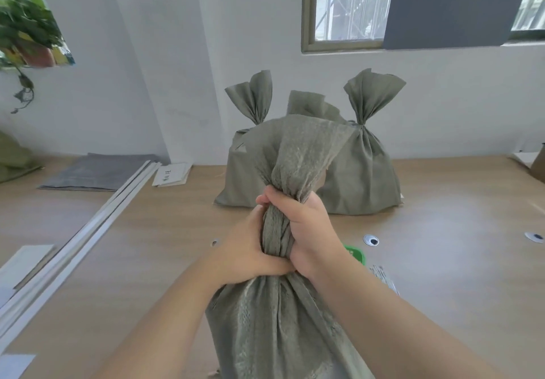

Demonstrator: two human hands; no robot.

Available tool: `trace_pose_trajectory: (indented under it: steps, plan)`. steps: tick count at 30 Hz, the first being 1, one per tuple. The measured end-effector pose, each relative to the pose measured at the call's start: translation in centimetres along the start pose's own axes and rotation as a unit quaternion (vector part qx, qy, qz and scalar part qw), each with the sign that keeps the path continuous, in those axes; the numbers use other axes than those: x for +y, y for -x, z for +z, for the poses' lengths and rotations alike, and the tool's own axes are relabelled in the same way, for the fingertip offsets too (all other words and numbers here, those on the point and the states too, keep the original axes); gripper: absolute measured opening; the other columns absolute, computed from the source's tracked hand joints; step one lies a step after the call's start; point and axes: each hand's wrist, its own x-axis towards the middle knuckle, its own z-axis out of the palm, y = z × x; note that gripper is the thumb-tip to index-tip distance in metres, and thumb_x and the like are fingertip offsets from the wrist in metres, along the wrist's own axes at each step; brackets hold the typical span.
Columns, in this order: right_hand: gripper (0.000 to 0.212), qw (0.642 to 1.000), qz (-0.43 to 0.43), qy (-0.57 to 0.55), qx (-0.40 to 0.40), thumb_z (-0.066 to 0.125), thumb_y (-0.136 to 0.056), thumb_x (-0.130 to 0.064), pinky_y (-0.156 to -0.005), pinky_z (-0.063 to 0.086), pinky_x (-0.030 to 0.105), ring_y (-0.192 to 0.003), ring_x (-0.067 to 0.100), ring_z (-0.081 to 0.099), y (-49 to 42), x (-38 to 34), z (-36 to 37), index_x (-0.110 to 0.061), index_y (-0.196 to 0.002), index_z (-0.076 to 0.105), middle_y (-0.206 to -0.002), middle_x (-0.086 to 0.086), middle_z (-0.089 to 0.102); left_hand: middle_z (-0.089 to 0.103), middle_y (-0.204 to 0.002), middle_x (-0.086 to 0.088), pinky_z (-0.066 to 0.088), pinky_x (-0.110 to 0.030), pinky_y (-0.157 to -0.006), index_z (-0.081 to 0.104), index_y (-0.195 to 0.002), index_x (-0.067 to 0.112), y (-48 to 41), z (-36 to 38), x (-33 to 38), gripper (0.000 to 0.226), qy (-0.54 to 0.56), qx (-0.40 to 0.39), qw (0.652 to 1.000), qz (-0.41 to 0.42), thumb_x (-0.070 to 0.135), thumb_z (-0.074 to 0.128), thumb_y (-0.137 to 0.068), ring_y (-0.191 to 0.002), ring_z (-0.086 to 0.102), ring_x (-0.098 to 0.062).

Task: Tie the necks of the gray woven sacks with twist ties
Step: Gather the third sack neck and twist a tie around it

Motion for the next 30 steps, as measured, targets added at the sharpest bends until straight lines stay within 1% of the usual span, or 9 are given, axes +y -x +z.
trace_pose_trajectory:
  steps: [3,5,9,13,15,17,22,26,30]
  plan:
    - [0.011,0.995,-0.029,0.082,-0.042,0.073,-0.083,0.000,-0.067,0.051,0.021,-0.072,0.013,0.064,-0.1,-1.0,-1.1,-0.006,-0.088,0.065,-0.072,0.002,0.066,0.070,-0.088,-0.008,0.054,-0.052,-0.077,0.062,-0.098,0.014,-1.0,0.9,0.4,0.039,-0.051,-0.011,0.999,-0.016,0.022,0.072,-0.061,-0.085,0.069,-0.019]
    - [0.013,0.991,-0.035,0.118,-0.054,0.073,-0.083,0.003,-0.063,0.050,0.019,-0.066,0.011,0.062,-0.2,-1.8,-1.6,-0.006,-0.081,0.064,-0.068,-0.002,0.064,0.068,-0.080,-0.013,0.053,-0.053,-0.072,0.064,-0.086,0.009,-1.7,1.7,1.1,0.032,-0.087,-0.024,0.996,-0.021,0.027,0.066,-0.060,-0.078,0.067,-0.025]
    - [0.018,0.993,-0.024,0.111,-0.028,0.077,-0.082,-0.002,-0.067,0.052,0.032,-0.069,0.022,0.059,-0.3,-2.3,-2.7,-0.013,-0.078,0.063,-0.064,-0.003,0.060,0.070,-0.082,0.000,0.056,-0.031,-0.074,0.069,-0.091,0.013,-2.5,3.0,1.8,0.016,-0.108,-0.036,0.993,-0.006,0.013,0.067,-0.076,-0.083,0.066,-0.015]
    - [0.023,0.995,-0.002,0.095,-0.007,0.075,-0.084,-0.007,-0.047,0.046,0.025,-0.065,0.026,0.052,-0.1,-2.5,-3.8,-0.010,-0.071,0.056,-0.058,0.006,0.049,0.073,-0.083,0.004,0.054,-0.024,-0.079,0.067,-0.092,0.020,-2.5,3.7,1.8,0.022,-0.025,-0.076,0.997,-0.024,0.000,0.065,-0.082,-0.083,0.068,-0.001]
    - [0.032,0.993,-0.008,0.118,0.006,0.076,-0.082,-0.009,-0.048,0.044,0.027,-0.053,0.024,0.048,-0.3,-2.4,-4.3,-0.005,-0.067,0.048,-0.054,0.008,0.041,0.073,-0.084,0.005,0.053,-0.020,-0.081,0.059,-0.097,0.020,-2.5,4.3,1.7,0.025,0.001,-0.076,0.997,-0.021,-0.001,0.065,-0.086,-0.083,0.068,0.004]
    - [0.035,0.990,-0.018,0.139,0.016,0.076,-0.076,-0.014,-0.056,0.044,0.031,-0.049,0.022,0.043,-0.5,-2.3,-4.8,-0.007,-0.061,0.045,-0.048,0.005,0.036,0.075,-0.082,-0.008,0.056,-0.028,-0.082,0.059,-0.102,0.004,-2.8,4.9,1.8,0.016,-0.004,-0.076,0.997,-0.014,-0.002,0.061,-0.087,-0.082,0.072,-0.009]
    - [0.036,0.993,-0.033,0.108,0.022,0.070,-0.078,-0.003,-0.046,0.034,0.027,-0.041,0.016,0.029,-1.0,-1.9,-5.8,-0.015,-0.066,0.038,-0.049,-0.002,0.029,0.069,-0.062,0.003,0.054,-0.033,-0.073,0.059,-0.066,0.022,-3.1,6.1,3.2,0.015,-0.097,-0.057,0.990,-0.086,0.013,0.058,-0.078,-0.063,0.065,-0.003]
    - [0.029,0.993,-0.035,0.111,0.018,0.070,-0.079,-0.004,-0.050,0.036,0.031,-0.042,0.016,0.034,-1.4,-1.6,-6.6,-0.010,-0.070,0.044,-0.049,0.001,0.032,0.066,-0.074,0.000,0.051,-0.044,-0.087,0.057,-0.073,0.023,-3.4,7.0,4.0,0.014,-0.177,-0.025,0.978,-0.104,0.034,0.059,-0.081,-0.084,0.063,-0.025]
    - [0.017,0.984,-0.033,0.175,0.000,0.075,-0.079,-0.009,-0.064,0.046,0.033,-0.061,0.019,0.055,-1.4,-2.4,-8.3,-0.004,-0.077,0.059,-0.063,0.009,0.054,0.070,-0.100,0.003,0.044,-0.047,-0.099,0.061,-0.105,0.030,-4.6,7.4,3.9,0.030,-0.222,-0.026,0.968,-0.117,0.052,0.054,-0.086,-0.101,0.062,-0.028]
